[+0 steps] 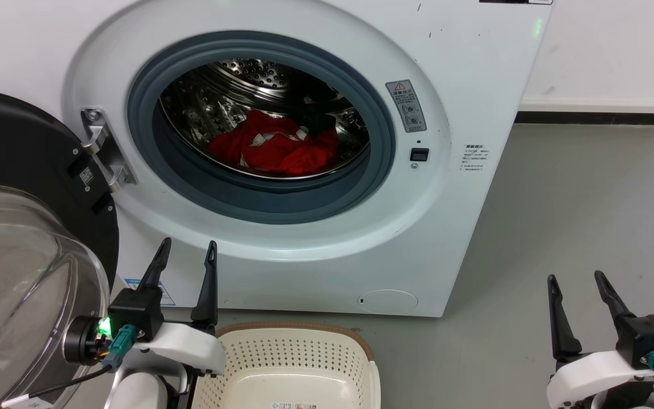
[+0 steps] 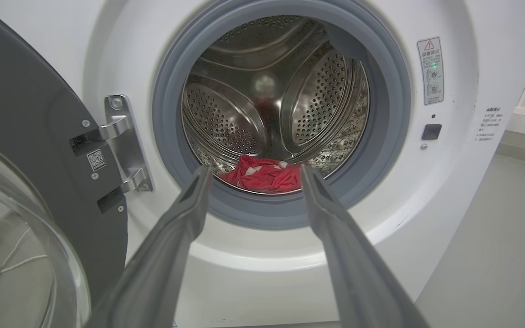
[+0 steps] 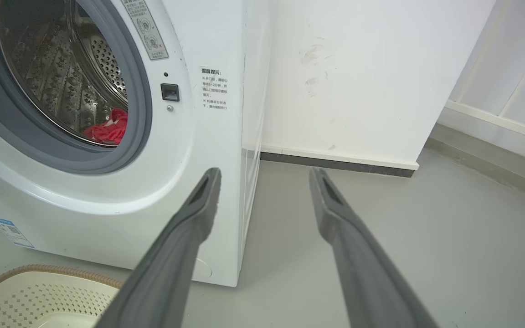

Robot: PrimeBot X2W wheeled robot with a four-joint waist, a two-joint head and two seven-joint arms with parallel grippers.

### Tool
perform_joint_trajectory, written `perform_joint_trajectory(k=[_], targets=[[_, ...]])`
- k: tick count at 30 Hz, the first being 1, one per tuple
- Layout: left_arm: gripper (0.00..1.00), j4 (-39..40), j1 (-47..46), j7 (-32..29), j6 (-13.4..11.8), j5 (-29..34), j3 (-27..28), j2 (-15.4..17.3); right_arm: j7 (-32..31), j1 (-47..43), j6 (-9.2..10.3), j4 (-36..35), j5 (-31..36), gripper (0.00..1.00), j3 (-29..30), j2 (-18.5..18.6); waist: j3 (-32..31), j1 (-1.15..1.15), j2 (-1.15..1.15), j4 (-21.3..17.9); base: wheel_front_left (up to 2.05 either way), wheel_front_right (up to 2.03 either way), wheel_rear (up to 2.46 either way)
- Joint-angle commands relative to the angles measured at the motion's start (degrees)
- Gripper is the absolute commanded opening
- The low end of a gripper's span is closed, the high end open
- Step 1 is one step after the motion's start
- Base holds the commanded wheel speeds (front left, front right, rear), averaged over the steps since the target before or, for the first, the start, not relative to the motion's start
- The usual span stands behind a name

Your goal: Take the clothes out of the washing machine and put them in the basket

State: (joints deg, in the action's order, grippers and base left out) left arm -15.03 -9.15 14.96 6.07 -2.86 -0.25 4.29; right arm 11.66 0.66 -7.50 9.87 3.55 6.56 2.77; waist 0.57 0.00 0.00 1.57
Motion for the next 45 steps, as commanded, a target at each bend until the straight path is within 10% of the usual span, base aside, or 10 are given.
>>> perform_joint_trajectory(k=[1,31,45], targets=[[1.00,-0.18,-0.50,0.33,0.14,-0.20,0.14,-0.22,0.36,0.16,0.02,0.25,0.00,1.00,0.05,0.19,-0.04,0.00,0.00,0.02,0.00,0.00,0.00],[1.00,-0.76,-2.50,0.32,0.21,-0.10,1.08,-1.05,0.56,2.12,0.02,-0.45,-1.01,1.00,-0.11,0.18,3.30,0.00,0.00,0.03,0.00,0.00,0.00],[1.00,-4.32,-18.01,0.26,-0.21,-0.40,3.56,-0.11,0.23,10.09,0.03,-7.64,-2.62,1.00,-2.79,0.16,22.88,0.00,0.00,-3.03,0.00,0.00,0.00]])
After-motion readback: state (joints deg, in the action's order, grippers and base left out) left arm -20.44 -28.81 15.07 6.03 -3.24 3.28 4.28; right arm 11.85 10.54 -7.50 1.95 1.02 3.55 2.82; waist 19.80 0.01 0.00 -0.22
